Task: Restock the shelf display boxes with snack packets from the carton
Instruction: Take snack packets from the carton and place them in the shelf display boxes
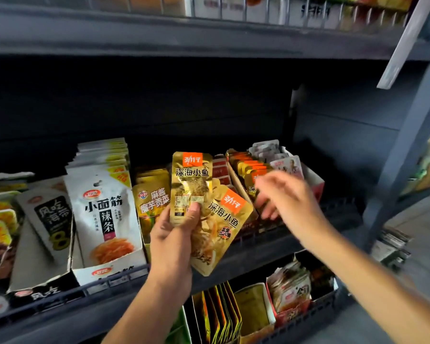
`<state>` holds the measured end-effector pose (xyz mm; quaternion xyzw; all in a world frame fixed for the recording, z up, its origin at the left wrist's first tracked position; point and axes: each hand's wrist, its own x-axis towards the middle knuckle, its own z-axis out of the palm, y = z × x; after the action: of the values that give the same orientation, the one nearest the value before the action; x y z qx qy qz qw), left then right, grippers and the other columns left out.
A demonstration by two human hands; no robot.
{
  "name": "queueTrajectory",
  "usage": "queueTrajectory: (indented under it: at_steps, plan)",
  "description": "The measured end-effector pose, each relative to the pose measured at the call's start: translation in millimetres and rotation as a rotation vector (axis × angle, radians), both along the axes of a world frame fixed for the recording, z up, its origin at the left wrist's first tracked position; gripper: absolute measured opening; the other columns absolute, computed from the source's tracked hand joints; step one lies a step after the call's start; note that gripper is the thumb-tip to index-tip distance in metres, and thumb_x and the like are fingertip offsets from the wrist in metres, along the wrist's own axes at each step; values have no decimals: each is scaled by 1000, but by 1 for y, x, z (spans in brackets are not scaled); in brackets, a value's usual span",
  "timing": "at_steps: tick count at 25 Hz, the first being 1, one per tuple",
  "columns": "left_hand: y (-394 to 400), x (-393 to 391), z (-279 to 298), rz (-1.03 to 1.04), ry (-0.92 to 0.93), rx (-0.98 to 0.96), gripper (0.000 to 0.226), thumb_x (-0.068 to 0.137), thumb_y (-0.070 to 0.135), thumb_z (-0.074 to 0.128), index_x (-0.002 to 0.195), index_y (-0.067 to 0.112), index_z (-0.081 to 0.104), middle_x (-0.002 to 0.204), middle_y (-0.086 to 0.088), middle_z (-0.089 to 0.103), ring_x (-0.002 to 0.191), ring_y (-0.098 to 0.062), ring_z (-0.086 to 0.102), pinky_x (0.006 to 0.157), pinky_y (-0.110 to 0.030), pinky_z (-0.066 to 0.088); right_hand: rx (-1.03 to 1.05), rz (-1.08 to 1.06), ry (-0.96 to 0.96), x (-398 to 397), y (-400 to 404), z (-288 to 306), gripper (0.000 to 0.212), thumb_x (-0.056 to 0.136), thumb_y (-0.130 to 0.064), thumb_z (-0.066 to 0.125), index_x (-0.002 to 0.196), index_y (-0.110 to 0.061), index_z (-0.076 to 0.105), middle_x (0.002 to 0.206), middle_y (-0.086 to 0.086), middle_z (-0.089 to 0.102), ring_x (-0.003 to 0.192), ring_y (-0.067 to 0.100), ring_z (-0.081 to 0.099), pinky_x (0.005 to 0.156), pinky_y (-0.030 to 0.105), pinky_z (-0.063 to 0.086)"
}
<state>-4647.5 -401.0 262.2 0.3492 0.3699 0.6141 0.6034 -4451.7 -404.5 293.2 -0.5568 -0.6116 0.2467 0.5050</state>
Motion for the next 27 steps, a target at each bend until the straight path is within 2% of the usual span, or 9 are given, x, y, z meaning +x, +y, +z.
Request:
queueTrajectory:
  at_steps: [3, 5, 8, 10, 13, 16, 19, 24, 27]
  plan:
    - [-5, 0, -3, 21, -68, -61, 32, 87, 15, 69, 117, 25, 66, 107, -12, 75, 95, -35, 72, 90, -58, 54, -204, 279, 69, -40, -29, -11, 25, 88, -38, 69, 107, -24, 64, 93, -8, 72, 71, 11, 68, 56, 26, 53]
    - [-8, -6, -4, 26, -82, -83, 33, 87, 11, 68, 114, 31, 64, 104, -10, 76, 96, -33, 72, 89, -54, 55, -192, 203, 214, -41, -26, -15, 24, 85, -23, 75, 106, -17, 66, 86, 1, 73, 64, 17, 64, 52, 28, 50]
    - [-15, -15, -3, 15, 0, -20, 29, 86, 3, 68, 106, 23, 62, 96, -9, 77, 83, -28, 74, 70, -44, 59, -203, 68, 453, -33, -19, -9, 23, 79, -21, 79, 100, -14, 71, 83, 3, 74, 61, 15, 56, 48, 25, 42]
    - [-20, -17, -1, 30, 80, 47, 30, 86, 0, 68, 107, 18, 58, 95, -10, 76, 76, -28, 74, 58, -41, 59, -174, 4, 537, -36, -17, -4, 17, 80, -22, 79, 96, -18, 74, 88, 2, 76, 73, 20, 66, 57, 29, 46]
    - [-28, -16, -3, -12, 106, 97, 30, 88, 2, 66, 108, 21, 54, 97, -9, 76, 83, -34, 74, 68, -53, 60, -155, 3, 550, -51, -18, 1, 12, 84, -24, 76, 95, -19, 77, 93, -3, 77, 93, 17, 72, 84, 36, 51]
    - [-32, -16, -5, -71, 88, 124, 32, 84, 5, 66, 105, 27, 59, 102, -11, 75, 91, -39, 72, 76, -59, 58, -148, -8, 554, -57, -16, 3, 13, 84, -26, 76, 92, -16, 76, 92, 0, 77, 91, 19, 73, 87, 43, 57]
    - [-29, -21, -5, -85, -18, 100, 42, 84, 2, 64, 114, 32, 63, 108, -13, 74, 91, -34, 73, 76, -52, 59, -170, -2, 550, -57, -12, -3, 15, 84, -33, 76, 91, -20, 75, 95, -2, 77, 98, 21, 71, 94, 48, 53]
    - [-25, -36, -11, 45, -26, -17, 26, 88, 3, 63, 108, 18, 66, 103, -11, 76, 87, -29, 73, 74, -48, 59, -247, -41, 404, -41, -14, -14, 12, 86, -28, 74, 92, -18, 72, 72, -4, 68, 50, 5, 51, 49, 23, 35]
    - [-20, -49, -10, 142, -56, -45, 27, 90, 2, 63, 104, 24, 68, 102, -5, 76, 89, -26, 72, 79, -50, 58, -185, -80, 372, -26, -5, -19, 12, 89, -20, 72, 100, -17, 68, 78, 3, 68, 52, 10, 52, 42, 23, 38]
